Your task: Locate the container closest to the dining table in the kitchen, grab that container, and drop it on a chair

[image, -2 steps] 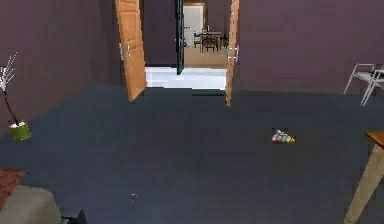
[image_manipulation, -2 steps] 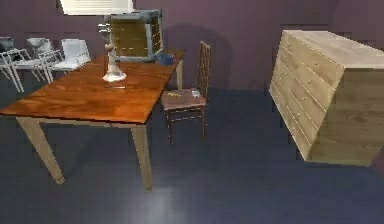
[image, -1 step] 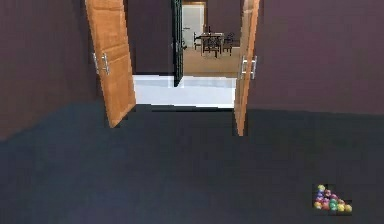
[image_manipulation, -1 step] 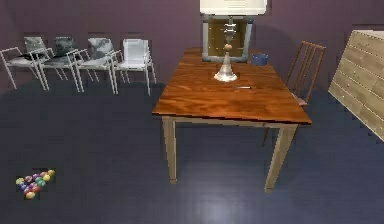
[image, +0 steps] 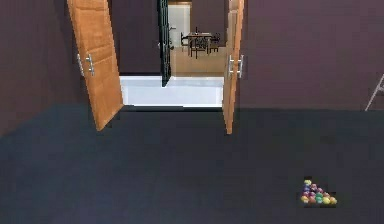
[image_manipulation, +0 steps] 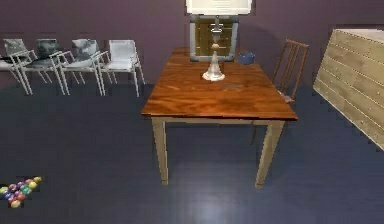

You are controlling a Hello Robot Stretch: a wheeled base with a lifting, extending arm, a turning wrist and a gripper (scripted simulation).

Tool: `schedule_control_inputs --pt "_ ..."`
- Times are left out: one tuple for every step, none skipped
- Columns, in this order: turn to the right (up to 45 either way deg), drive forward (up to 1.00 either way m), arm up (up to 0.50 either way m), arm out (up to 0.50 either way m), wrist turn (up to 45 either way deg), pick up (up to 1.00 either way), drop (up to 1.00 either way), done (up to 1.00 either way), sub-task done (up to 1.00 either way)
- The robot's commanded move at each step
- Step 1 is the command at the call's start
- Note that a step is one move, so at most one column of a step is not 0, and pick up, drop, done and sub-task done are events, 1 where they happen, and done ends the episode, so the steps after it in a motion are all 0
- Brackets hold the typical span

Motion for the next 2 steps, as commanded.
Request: schedule_control_inputs --pt "0.0 0.65 0.00 0.00 0.0 0.00 0.00 0.00 0.00" --pt "-6.0 0.00 0.00 0.00 0.0 0.00 0.00 0.00 0.00"
